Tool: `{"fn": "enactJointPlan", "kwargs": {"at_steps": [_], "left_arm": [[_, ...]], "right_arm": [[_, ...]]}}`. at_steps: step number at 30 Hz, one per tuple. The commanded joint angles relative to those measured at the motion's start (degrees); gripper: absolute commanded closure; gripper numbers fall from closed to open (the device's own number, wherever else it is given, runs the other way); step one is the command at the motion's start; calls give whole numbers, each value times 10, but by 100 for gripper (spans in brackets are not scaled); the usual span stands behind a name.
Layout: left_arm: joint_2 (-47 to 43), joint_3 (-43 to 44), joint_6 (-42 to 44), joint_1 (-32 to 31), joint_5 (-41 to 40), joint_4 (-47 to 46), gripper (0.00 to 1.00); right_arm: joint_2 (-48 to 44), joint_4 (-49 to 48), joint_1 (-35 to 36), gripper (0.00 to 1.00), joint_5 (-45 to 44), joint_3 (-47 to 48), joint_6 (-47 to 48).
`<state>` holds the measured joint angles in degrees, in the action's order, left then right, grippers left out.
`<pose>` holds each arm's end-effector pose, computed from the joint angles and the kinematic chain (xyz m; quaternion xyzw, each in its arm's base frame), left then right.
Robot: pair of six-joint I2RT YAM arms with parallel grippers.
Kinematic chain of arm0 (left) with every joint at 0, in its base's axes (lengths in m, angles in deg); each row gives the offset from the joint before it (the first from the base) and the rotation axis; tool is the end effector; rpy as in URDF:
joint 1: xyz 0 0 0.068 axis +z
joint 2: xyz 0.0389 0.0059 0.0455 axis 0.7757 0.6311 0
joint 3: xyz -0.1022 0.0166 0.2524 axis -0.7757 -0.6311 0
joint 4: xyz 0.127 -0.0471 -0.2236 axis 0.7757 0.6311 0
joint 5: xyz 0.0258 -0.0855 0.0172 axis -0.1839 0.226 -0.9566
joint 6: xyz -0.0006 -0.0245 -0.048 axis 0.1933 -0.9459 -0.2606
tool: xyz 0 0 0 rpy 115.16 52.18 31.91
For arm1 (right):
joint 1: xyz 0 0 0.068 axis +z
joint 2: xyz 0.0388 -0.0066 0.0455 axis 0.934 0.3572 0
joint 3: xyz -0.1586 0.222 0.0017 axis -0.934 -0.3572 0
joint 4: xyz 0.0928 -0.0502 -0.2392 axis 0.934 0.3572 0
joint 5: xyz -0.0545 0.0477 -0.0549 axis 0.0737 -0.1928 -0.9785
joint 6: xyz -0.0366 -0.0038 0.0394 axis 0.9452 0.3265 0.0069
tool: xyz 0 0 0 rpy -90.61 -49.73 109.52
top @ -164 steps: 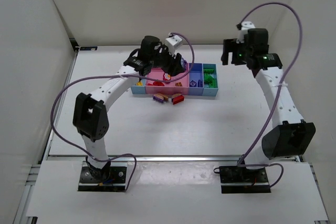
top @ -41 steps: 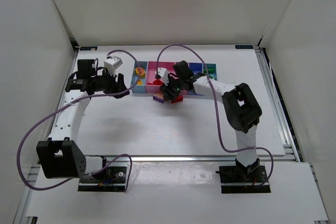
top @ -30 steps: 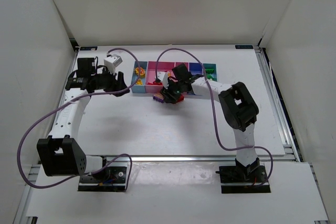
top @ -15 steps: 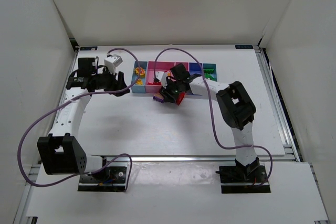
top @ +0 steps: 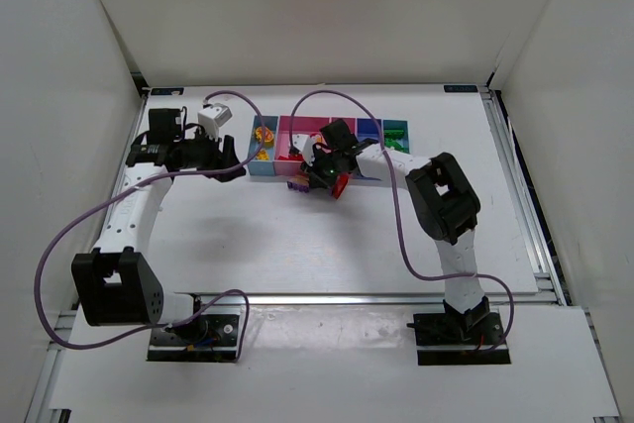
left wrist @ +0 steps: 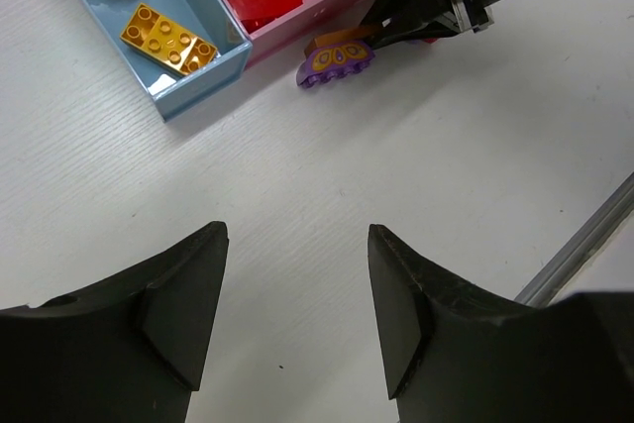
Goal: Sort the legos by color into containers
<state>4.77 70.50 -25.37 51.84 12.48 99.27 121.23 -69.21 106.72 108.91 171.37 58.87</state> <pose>0.2807 -0.0177 0.3076 0.2391 0.8617 -0.2593 0.3649 0.3597 0.2934 0.1659 -0.5685 0.7267 0.1904 0.3353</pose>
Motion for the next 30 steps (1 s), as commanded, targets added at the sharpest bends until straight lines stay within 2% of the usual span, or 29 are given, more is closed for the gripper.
{"fn": "enactJointPlan", "kwargs": {"at_steps": [1, 3, 8, 13, 17, 25, 30], "left_arm": [[-7, 18, -2, 2, 22, -7, 31], [-10, 14, 0, 2, 53, -7, 30], [-27, -17, 28, 3, 184, 5, 19], [1, -16, -44, 3, 251, 6, 16], [59, -13, -112, 8, 286, 5, 17], [135, 30, -225, 10, 373, -39, 16], [163, 63, -253, 11, 412, -58, 17]], "right_arm": [[-3, 8, 6, 83, 9, 12, 13], [-14, 16, 6, 87, 14, 3, 12], [-106, 34, 7, 92, 27, -36, -5], [-205, 41, 6, 96, 12, -71, -47], [-273, 39, 6, 97, -3, -76, -70], [-319, 18, 25, 98, -16, -87, -73], [-327, 14, 51, 98, -38, -97, -40]]}}
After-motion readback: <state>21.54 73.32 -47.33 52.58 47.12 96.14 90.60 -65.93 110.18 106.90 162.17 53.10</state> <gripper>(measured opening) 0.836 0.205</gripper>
